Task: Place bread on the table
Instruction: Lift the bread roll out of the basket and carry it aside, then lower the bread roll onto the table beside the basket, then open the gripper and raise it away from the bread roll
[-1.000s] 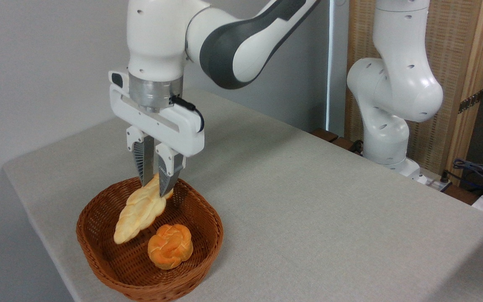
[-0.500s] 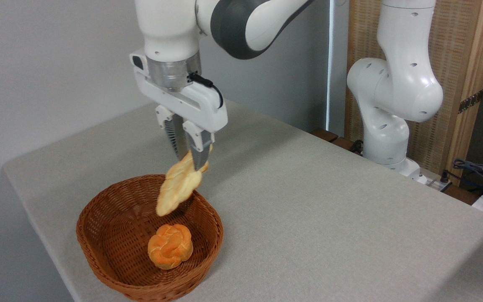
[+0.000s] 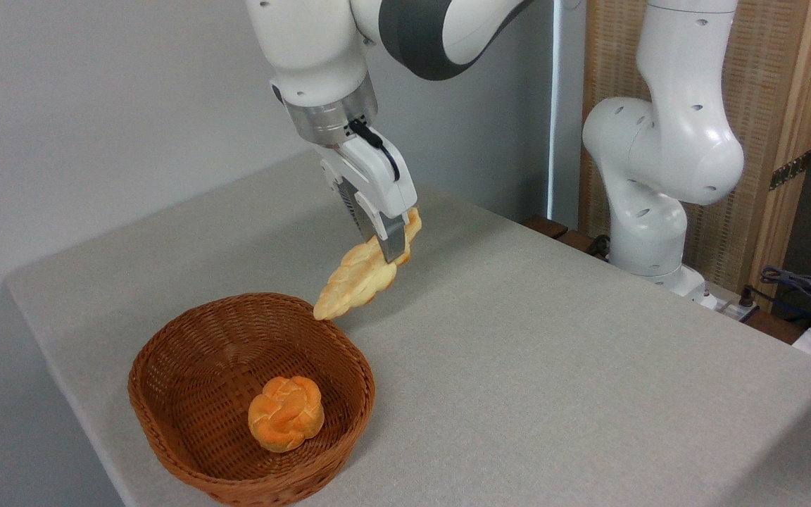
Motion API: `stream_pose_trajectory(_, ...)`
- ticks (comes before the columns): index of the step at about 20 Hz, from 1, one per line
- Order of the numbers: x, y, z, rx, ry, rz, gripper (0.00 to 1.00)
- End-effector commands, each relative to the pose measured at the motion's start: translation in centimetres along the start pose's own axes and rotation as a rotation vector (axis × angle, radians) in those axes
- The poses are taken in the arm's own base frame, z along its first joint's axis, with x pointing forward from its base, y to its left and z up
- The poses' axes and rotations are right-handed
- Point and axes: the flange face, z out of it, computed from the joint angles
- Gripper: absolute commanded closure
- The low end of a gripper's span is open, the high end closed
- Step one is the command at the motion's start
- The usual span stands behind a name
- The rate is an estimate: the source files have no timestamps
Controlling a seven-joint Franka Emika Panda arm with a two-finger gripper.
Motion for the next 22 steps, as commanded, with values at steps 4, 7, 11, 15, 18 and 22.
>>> stream_pose_trajectory(4, 1.8, 1.8, 3.7, -0.044, -0.068, 0.065, 0.00)
stream_pose_trajectory(7, 2.2, 1.9, 4.2, -0.047, -0.076, 0.072, 0.00)
stream_pose_trajectory(11, 2.3, 1.8, 4.0, -0.034, -0.063, 0.073, 0.00)
stream_pose_trajectory(15, 2.5, 1.6, 3.5, -0.016, -0.047, 0.073, 0.00)
stream_pose_trajectory(18, 2.8, 0.6, 0.7, 0.060, 0.038, 0.055, 0.00)
stream_pose_trajectory(22, 1.9, -1.5, -3.6, 0.188, 0.104, 0.023, 0.00)
